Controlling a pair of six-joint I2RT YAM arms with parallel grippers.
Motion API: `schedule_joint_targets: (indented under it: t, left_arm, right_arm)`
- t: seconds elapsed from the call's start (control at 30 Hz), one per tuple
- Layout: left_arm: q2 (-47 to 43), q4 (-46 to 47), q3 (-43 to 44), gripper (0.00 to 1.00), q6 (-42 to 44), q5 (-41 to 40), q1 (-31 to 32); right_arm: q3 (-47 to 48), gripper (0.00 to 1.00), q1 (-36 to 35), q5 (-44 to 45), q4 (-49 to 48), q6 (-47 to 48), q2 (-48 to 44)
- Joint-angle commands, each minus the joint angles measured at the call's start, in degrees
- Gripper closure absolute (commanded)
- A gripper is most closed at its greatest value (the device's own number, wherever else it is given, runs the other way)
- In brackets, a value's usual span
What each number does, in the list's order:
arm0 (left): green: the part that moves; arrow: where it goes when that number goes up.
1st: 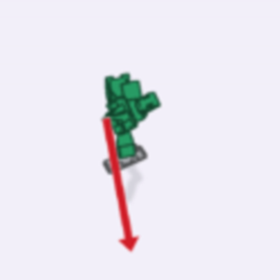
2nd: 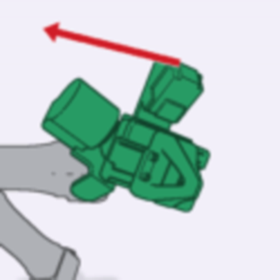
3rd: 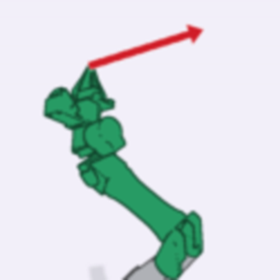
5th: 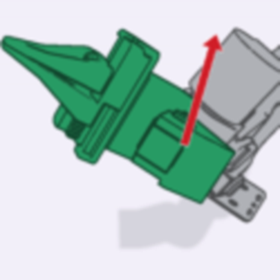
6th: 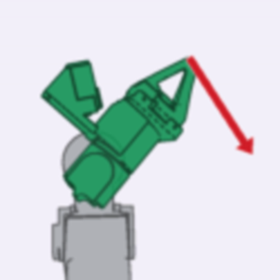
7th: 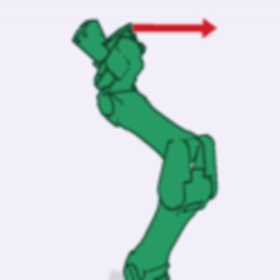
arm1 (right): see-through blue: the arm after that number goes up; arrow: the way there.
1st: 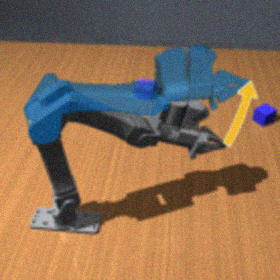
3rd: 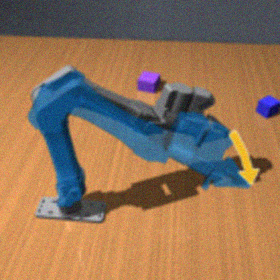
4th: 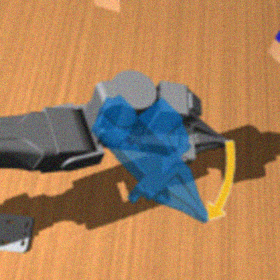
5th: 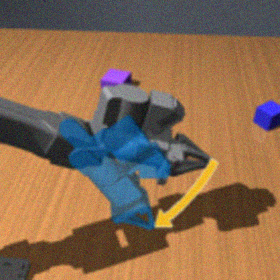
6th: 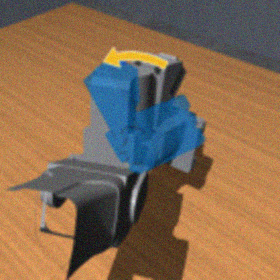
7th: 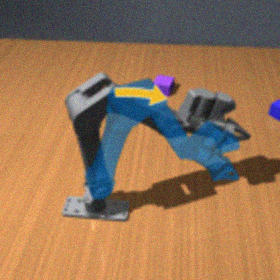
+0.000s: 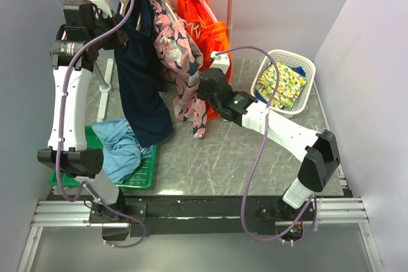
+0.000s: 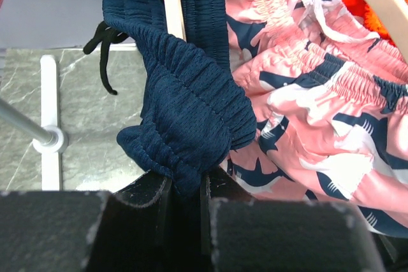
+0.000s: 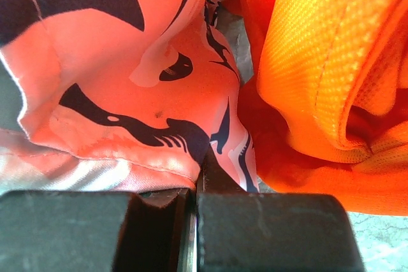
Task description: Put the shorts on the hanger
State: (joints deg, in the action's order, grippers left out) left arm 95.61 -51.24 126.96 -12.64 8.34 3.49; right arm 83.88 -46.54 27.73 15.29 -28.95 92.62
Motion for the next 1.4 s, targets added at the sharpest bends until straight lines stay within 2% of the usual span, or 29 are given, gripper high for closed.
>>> schedule_joint_targets:
  t: [0.0,0.3,0.5,0.57,0.63,0.8,0.87,0.93,1.0,1.07,1.13,1.17,1.23,1.3,1.37]
  left_arm:
    - [0.2,9.0,2.3,0.99,2.3,3.3,-0.3]
    - [1.5,11.9,0.8,0.99,-0.2,8.4,0.0]
    - [1.5,13.7,-0.5,0.97,-1.9,2.3,5.3]
    - [0.9,15.6,-2.3,0.93,-2.9,-1.2,6.6]
    - [-0.5,18.7,-4.3,0.94,-5.4,-2.4,7.7]
    - [-4.0,24.8,-11.6,0.86,-11.5,-5.5,8.8]
    - [-5.0,25.6,-12.9,0.78,-12.1,-6.1,9.0]
    - [-5.9,25.9,-14.4,0.79,-12.0,-5.4,9.1]
    - [-6.7,27.3,-16.4,0.68,-12.5,-4.7,9.3]
    - [-8.0,28.8,-18.5,0.70,-14.5,-3.0,9.3]
    - [-8.8,30.9,-19.6,0.70,-17.0,-2.5,9.4]
    - [-9.1,32.0,-21.3,0.63,-18.9,-2.3,9.6]
    - [-10.4,34.2,-23.0,0.61,-19.7,-3.4,10.9]
    - [-11.4,35.1,-25.0,0.53,-19.8,-5.0,12.2]
    - [-12.6,35.4,-26.5,0.48,-19.5,-5.3,12.6]
  right_arm:
    - [0.1,1.00,-0.8,0.9,-0.6,-0.6,-3.3]
    - [1.1,1.00,-1.4,1.3,-0.1,-0.6,-3.1]
    - [1.5,1.00,-1.7,1.2,0.1,-0.8,-2.7]
    - [1.6,1.00,-1.9,1.4,0.1,-0.9,-2.7]
    - [1.5,1.00,-2.0,1.5,0.2,-0.9,-2.9]
    - [0.6,1.00,-2.4,0.8,-0.2,-1.2,-4.1]
    - [0.3,1.00,-2.6,1.0,0.0,-1.3,-4.5]
    - [-0.4,1.00,-2.9,0.8,-0.1,-1.3,-5.6]
    - [-0.9,0.99,-3.3,0.5,-0.5,-1.4,-6.8]
    - [-1.3,0.98,-3.6,0.1,-0.7,-1.5,-7.5]
    - [-1.3,0.96,-4.0,0.0,-0.3,-1.7,-8.2]
    - [-1.4,0.95,-4.3,0.0,-0.3,-1.8,-8.5]
    - [-2.0,0.90,-5.2,0.2,-0.7,-1.8,-9.6]
    - [-2.9,0.86,-6.4,0.2,-1.0,-1.6,-11.0]
    - [-3.3,0.82,-7.2,0.1,-1.1,-1.4,-11.7]
